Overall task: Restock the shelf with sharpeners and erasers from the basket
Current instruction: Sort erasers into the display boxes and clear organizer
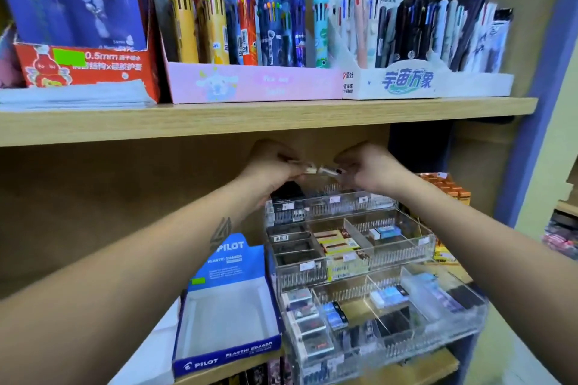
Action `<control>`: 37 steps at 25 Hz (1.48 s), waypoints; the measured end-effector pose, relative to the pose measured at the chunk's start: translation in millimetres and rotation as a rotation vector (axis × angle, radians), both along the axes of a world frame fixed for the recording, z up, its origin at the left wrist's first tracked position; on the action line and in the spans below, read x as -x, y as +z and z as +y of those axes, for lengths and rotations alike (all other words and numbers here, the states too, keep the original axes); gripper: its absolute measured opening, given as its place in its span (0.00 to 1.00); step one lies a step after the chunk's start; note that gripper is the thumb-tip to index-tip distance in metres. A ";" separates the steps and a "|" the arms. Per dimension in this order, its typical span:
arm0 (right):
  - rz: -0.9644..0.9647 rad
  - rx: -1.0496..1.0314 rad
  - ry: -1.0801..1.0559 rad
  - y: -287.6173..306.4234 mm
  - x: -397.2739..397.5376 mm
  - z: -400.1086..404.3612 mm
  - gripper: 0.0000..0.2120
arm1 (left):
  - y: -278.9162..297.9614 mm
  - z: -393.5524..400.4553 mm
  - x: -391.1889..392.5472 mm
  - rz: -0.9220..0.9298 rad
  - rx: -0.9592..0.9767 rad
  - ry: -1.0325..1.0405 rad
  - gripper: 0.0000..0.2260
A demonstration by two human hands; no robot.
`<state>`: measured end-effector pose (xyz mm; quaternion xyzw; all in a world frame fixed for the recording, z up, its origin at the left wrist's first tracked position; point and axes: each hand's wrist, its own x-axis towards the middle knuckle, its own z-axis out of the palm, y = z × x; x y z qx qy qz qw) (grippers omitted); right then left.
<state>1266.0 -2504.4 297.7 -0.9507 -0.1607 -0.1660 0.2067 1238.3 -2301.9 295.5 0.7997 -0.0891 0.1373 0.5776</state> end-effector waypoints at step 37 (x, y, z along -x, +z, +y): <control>0.246 -0.273 0.169 -15.8 -22.7 19.6 0.16 | -45.0 8.5 -23.0 -0.038 -0.119 -0.060 0.19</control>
